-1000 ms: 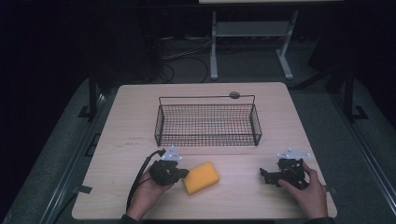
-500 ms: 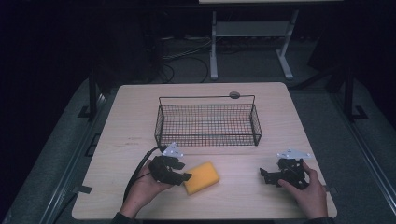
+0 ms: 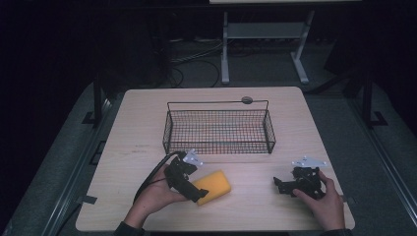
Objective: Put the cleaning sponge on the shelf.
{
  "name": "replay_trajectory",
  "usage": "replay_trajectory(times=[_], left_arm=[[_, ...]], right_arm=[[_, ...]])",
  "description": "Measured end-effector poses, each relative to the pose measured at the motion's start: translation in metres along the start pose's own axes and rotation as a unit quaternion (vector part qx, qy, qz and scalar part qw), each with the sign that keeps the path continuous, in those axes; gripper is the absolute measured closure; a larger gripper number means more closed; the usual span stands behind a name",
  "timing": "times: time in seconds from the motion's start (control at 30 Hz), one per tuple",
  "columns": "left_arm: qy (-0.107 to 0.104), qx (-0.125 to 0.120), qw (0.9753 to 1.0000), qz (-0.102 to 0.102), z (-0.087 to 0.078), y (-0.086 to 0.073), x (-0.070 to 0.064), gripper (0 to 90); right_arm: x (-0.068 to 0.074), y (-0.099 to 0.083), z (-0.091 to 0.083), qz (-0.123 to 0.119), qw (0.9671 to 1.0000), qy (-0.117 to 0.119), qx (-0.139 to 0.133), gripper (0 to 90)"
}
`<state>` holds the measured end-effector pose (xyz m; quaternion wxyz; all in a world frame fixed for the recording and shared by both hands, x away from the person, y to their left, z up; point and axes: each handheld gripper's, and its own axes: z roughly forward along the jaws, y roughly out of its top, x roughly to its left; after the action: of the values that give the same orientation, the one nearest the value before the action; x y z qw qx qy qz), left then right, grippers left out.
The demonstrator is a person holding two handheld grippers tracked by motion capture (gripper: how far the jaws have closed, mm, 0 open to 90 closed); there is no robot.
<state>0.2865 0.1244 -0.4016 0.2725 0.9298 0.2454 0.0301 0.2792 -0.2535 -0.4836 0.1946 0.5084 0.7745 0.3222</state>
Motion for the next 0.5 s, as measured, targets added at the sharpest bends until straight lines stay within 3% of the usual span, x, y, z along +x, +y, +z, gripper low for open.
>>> replay_trajectory(times=[0.13,0.5], left_arm=[[0.002,0.015,0.9997,0.017,0.008,0.006,-0.003,2.5],[0.000,0.037,0.9989,0.030,0.029,0.017,-0.009,2.6]], right_arm=[[0.000,0.000,0.000,0.000,1.0000,0.000,0.000,0.0],[0.000,0.000,0.000,0.000,1.0000,0.000,0.000,0.0]])
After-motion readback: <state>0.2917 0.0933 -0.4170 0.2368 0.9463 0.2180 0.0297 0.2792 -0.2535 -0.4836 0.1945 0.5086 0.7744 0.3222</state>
